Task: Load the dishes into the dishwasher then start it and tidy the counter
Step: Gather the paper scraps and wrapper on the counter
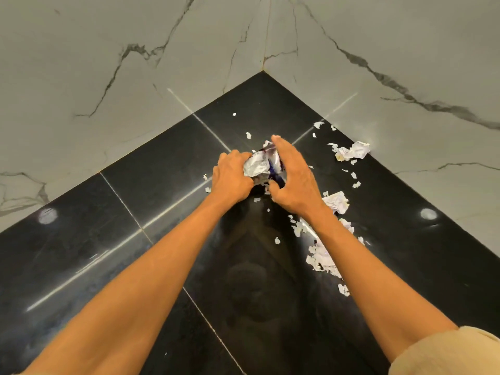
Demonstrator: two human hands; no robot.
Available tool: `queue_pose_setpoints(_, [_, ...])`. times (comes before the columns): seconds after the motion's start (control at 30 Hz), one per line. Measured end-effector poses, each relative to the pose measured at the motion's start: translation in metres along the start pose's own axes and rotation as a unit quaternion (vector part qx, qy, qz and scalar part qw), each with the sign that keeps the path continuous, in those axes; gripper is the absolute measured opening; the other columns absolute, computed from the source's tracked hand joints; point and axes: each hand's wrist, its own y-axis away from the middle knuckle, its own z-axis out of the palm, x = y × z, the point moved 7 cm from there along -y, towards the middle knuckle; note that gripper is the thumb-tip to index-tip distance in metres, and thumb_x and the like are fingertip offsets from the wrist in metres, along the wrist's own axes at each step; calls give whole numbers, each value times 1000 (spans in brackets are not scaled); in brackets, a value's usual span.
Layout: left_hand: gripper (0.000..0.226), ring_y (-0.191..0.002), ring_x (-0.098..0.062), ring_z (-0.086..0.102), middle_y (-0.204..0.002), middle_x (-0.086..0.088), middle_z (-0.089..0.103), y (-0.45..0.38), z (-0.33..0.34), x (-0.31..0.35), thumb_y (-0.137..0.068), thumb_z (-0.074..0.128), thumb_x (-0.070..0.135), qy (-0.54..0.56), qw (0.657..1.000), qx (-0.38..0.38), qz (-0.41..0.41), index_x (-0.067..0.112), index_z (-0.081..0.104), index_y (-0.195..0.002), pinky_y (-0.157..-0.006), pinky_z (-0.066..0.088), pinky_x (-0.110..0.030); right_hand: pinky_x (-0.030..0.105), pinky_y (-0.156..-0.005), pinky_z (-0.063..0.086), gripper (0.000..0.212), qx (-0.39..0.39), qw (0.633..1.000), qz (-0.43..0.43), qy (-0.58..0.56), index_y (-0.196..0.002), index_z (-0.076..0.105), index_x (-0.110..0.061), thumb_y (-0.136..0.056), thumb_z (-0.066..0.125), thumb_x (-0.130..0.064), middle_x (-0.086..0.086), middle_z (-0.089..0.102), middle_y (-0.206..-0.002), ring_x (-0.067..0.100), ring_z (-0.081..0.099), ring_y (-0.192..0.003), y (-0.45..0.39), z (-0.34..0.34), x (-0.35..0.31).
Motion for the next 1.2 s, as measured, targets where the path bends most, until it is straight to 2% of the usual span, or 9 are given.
queue_pose_setpoints(0.1, [37,-98,-24,46,-99,0,56,-3,5,4,-80,78,38,20,1000,6,-18,24,65,-112,-78,42,-40,40,-118,30,86,45,993,69,80,-157,28,-20,-80,67,-23,8,33,-159,23,32,-146,3,-34,40])
queue_pose_setpoints(0.2, [41,-103,-27,45,-104,-2,57,-3,9,5,-81,76,39,27,999,2,-40,23,64,-118,-85,43,-43,53,-119,28,77,70,967,174,170,-157,31,-23,-88,64,-36,15,29,-160,33,30,-147,2,-68,95])
queue_pose_setpoints(0.37, [40,-108,-31,46,-106,-2,57,-7,11,-3,-82,76,35,53,995,16,-88,25,64,-119,-91,44,-46,52,-118,31,75,38,956,235,172,-154,36,-26,-89,64,-52,12,32,-157,33,31,-144,-9,-93,162])
queue_pose_setpoints(0.53, [39,-106,-29,47,-97,2,52,-14,9,-15,-80,78,39,56,993,21,-104,23,65,-113,-85,41,-38,49,-121,25,61,0,974,208,85,-146,50,-32,-90,67,-48,10,31,-157,28,24,-146,-20,-60,165])
queue_pose_setpoints(0.67, [40,-104,-27,46,-97,4,51,-13,11,-11,-81,77,39,54,995,18,-82,25,64,-116,-85,41,-39,51,-117,28,42,-54,987,147,41,-135,64,-29,-94,59,-42,5,35,-153,23,28,-141,-8,-50,143])
queue_pose_setpoints(0.77, [42,-101,-24,43,-97,8,49,-6,16,-3,-81,77,39,39,997,15,-57,28,63,-119,-82,37,-37,52,-116,29,50,-103,987,120,42,-134,64,-29,-93,51,-55,-1,35,-153,18,30,-141,19,-51,127])
queue_pose_setpoints(0.87, [40,-99,-23,42,-98,6,50,6,22,6,-82,75,43,15,999,11,-26,27,63,-117,-80,35,-36,50,-115,32,58,-131,984,119,38,-134,62,-33,-86,54,-64,-7,34,-154,15,31,-142,47,-53,116])
queue_pose_setpoints(1.03, [32,-94,-22,42,-95,6,49,27,28,10,-82,73,45,-13,999,29,-22,30,62,-108,-75,31,-35,49,-117,30,57,-150,981,99,68,-134,58,-38,-83,59,-65,-8,30,-159,15,28,-146,95,-51,98])
queue_pose_setpoints(1.2, [30,-93,-25,44,-96,3,52,53,30,21,-81,69,32,-31,999,38,-13,27,63,-109,-75,34,-37,45,-118,24,63,-138,983,94,81,-137,54,-39,-82,61,-68,-5,27,-161,16,20,-150,132,-45,83])
